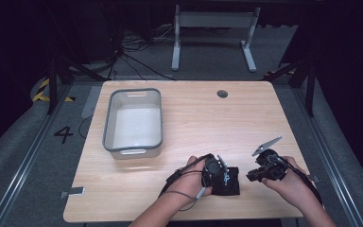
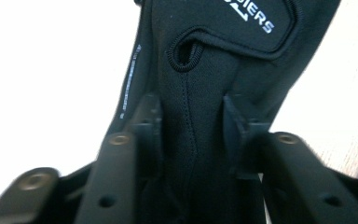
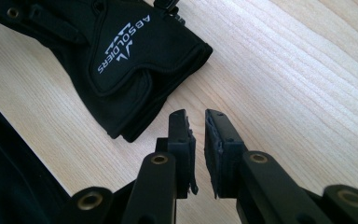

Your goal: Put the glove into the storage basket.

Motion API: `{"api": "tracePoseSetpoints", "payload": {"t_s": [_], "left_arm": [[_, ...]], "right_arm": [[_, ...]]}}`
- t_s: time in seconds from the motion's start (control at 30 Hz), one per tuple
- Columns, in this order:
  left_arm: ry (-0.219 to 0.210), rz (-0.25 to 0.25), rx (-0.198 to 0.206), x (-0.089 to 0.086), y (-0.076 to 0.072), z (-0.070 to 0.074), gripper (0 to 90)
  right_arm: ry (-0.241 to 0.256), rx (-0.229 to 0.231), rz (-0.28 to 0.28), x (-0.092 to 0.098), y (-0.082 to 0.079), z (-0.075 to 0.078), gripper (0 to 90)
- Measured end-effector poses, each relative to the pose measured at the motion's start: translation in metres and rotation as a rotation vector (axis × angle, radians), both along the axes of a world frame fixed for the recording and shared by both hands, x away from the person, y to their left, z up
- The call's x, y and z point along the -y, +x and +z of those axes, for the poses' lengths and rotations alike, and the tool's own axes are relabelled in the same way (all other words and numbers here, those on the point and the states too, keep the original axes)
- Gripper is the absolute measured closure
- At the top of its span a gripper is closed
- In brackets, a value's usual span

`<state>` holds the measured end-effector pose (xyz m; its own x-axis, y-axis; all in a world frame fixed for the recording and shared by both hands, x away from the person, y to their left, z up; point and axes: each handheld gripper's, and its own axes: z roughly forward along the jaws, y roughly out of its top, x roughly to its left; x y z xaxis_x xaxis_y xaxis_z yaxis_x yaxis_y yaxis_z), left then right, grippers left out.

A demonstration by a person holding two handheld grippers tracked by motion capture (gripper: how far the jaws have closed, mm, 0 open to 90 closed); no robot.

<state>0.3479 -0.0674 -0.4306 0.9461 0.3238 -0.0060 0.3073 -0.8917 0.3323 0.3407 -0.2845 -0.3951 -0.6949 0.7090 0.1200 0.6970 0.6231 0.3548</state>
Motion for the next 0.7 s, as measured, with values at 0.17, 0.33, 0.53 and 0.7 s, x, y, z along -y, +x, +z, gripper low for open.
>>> {"api": "tracePoseSetpoints", "payload": {"t_s": [0.17,0.33,0.53,0.7], "left_arm": [[-0.035,0.024,-0.068,-0.004,0.007,0.003,69.0],[-0.035,0.019,-0.07,-0.009,0.009,0.016,69.3],[-0.081,0.058,-0.093,-0.025,0.012,0.038,69.2],[-0.098,0.073,-0.106,-0.036,0.011,0.052,69.1]], "right_arm": [[0.008,0.001,-0.004,0.001,0.001,0.0,81.6],[0.013,-0.001,-0.014,0.005,0.003,0.0,81.7],[0.02,0.002,-0.017,0.007,0.003,0.001,82.1],[0.026,0.005,-0.013,0.008,0.005,0.002,82.2]]}}
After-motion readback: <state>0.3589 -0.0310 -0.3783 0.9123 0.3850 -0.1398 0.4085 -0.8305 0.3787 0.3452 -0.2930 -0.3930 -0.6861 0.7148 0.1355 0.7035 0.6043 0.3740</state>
